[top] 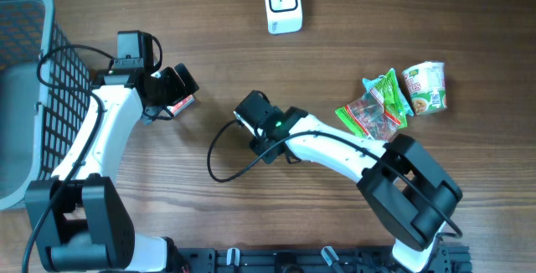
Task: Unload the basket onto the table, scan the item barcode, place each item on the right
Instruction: 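Lift the Nescafé stick and carry it rightward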
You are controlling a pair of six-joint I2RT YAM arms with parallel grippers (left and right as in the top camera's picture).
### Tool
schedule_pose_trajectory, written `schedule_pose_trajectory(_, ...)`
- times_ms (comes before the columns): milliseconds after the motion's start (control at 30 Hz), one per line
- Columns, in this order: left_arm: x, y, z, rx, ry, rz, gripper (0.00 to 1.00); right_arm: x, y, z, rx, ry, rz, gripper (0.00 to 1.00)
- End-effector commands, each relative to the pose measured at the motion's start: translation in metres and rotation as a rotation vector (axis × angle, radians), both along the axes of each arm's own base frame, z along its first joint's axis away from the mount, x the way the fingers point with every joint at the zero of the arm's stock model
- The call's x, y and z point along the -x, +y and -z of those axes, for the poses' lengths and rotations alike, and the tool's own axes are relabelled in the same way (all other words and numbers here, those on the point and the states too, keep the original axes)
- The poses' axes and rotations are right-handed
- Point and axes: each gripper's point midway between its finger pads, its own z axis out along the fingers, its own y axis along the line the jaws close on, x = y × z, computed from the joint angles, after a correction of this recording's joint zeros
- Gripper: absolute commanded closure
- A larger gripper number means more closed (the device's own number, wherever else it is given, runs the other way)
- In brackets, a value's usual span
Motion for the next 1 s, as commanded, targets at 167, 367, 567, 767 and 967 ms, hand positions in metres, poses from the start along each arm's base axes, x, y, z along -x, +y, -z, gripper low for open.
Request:
schedule_pose_trajectory(167, -0.005, 0.001, -0.011, -0.003, -0.033, -0.002, 0.0, -0.02, -0.029, -0.091, -0.165, 0.008, 0.11, 0.51)
schedule_pose_trajectory(367, -0.005, 0.001, -0.011, -0.003, -0.033, -0.002, 0.0, 0.009, -0.076, -0.067, -0.172, 0.264, 0.089, 0.49)
schedule_pose_trajectory(567, -0.005, 0.001, -0.011, -0.003, -0.033, -0.002, 0.0, 0.022, -0.087, -0.018, -0.175, 0.257, 0.096, 0.5)
schedule_pose_trajectory(767, -0.005, 0.001, -0.011, -0.003, -0.033, -0.002, 0.0, 0.027, -0.098, 0.011, -0.161, 0.209, 0.106, 0.53)
schedule_pose_trajectory(967, -0.005, 0.001, -0.011, -0.003, -0.033, -0.002, 0.0, 0.032, -0.107, 0.019, -0.128, 0.212, 0.139, 0.66)
